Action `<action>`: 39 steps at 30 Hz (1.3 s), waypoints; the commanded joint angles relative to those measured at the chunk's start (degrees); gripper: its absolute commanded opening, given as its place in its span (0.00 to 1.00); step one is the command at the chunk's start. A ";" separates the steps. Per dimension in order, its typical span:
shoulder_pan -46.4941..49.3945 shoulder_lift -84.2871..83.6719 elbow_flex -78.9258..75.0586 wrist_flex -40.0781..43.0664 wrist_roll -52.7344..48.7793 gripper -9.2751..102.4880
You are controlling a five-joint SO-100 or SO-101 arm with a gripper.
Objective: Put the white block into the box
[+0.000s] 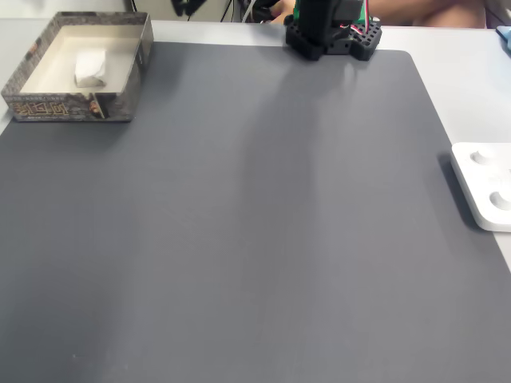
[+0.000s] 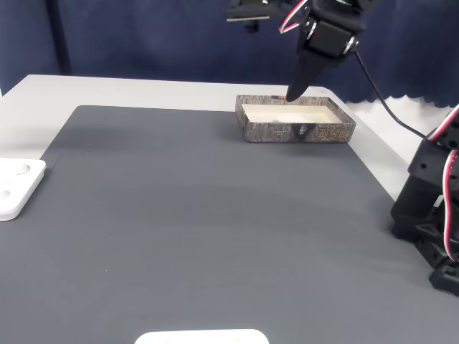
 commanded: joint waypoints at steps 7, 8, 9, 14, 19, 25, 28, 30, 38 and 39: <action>-15.73 8.17 3.69 6.42 -4.57 0.07; -17.31 8.88 4.92 6.24 -6.15 0.07; -18.98 9.49 5.98 6.06 -7.21 0.07; -26.37 12.04 10.55 5.80 -10.72 0.07; -30.32 15.47 14.59 5.80 -10.72 0.07; -31.03 22.24 23.03 0.97 -11.25 0.07; -30.85 26.28 26.81 -0.62 -11.25 0.07; -30.59 29.09 29.09 -0.79 -11.34 0.07; -30.15 43.68 39.99 -0.88 -12.66 0.07; -30.15 45.88 41.40 -0.70 -13.01 0.07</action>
